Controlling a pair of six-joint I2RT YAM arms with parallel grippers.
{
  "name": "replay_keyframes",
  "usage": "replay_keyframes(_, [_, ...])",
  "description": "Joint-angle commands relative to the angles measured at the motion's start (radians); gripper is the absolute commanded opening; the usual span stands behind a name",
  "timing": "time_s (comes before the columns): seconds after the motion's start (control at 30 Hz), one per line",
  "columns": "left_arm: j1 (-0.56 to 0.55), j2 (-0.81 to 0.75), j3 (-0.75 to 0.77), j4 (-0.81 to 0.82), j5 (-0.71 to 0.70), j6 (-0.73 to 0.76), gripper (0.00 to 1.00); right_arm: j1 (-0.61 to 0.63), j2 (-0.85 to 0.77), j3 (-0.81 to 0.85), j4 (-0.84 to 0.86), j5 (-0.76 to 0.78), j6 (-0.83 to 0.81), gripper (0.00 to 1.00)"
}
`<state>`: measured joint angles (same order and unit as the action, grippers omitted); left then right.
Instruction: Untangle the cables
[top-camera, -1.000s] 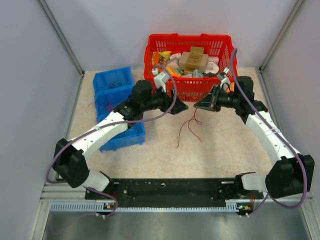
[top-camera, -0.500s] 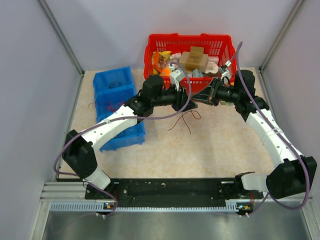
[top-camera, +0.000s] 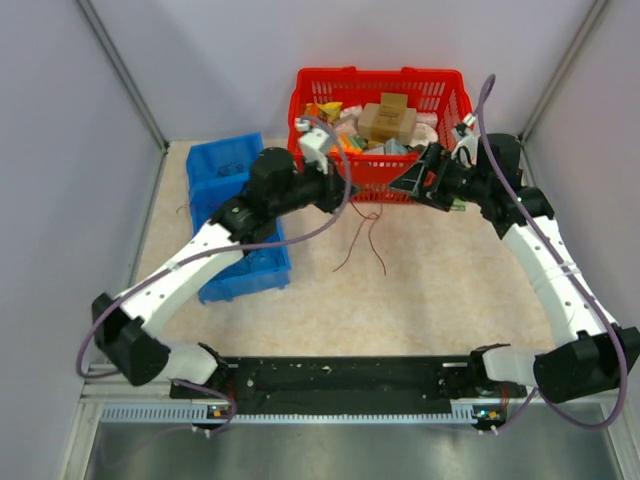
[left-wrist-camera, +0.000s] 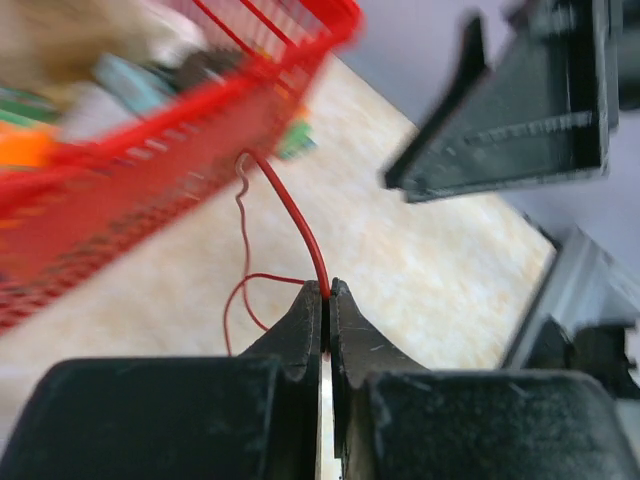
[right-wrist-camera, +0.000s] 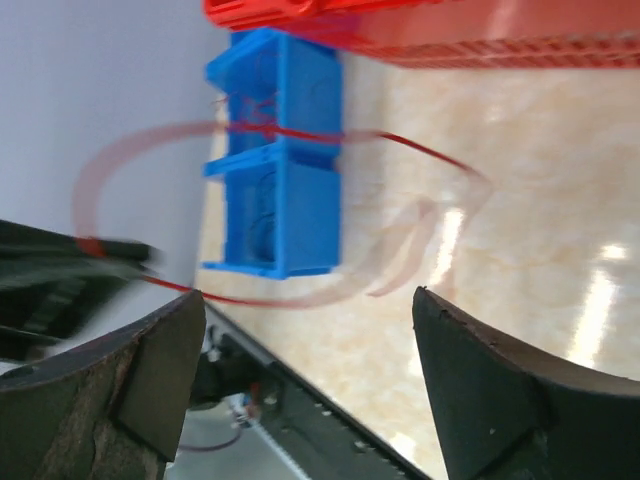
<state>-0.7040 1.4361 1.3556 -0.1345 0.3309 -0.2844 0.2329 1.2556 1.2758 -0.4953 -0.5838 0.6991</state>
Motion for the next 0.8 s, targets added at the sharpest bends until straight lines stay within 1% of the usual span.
replay_keyframes(0.0, [0.095, -0.201, 0.002, 0.024, -0.321, -0.002, 0.00, -0.023, -0.048, 0.096, -0.224, 0.237, -0.214, 0.84])
replay_keyframes(0.07, [0.147, -0.217, 0.040, -0.010, -0.435, -0.024, 0.00, -0.040, -0.045, 0.097, -0.245, 0.219, -0.219, 0.83])
replay_keyframes(0.2, [0.260, -0.194, 0.134, 0.001, -0.530, -0.029, 0.00, -0.043, -0.050, 0.088, -0.249, 0.179, -0.208, 0.82])
replay_keyframes(0.3, [0.336, -0.116, 0.215, 0.022, -0.585, -0.007, 0.00, -0.043, -0.047, 0.085, -0.250, 0.171, -0.207, 0.81])
replay_keyframes(0.4, [0.414, -0.022, 0.296, 0.018, -0.615, -0.042, 0.00, -0.043, -0.041, 0.095, -0.255, 0.168, -0.205, 0.81])
replay_keyframes(0.53, [0.465, 0.072, 0.361, 0.039, -0.651, -0.032, 0.00, -0.043, -0.036, 0.115, -0.267, 0.162, -0.213, 0.81])
replay_keyframes(0.6, [0.483, 0.099, 0.388, 0.018, -0.661, -0.035, 0.00, -0.044, -0.036, 0.119, -0.276, 0.168, -0.216, 0.81])
replay_keyframes(0.67, [0.486, 0.107, 0.405, -0.014, -0.699, -0.035, 0.00, -0.044, -0.038, 0.120, -0.288, 0.176, -0.220, 0.81])
replay_keyframes(0.77, [0.486, 0.081, 0.383, -0.034, -0.727, -0.041, 0.00, -0.047, -0.030, 0.119, -0.290, 0.183, -0.224, 0.81])
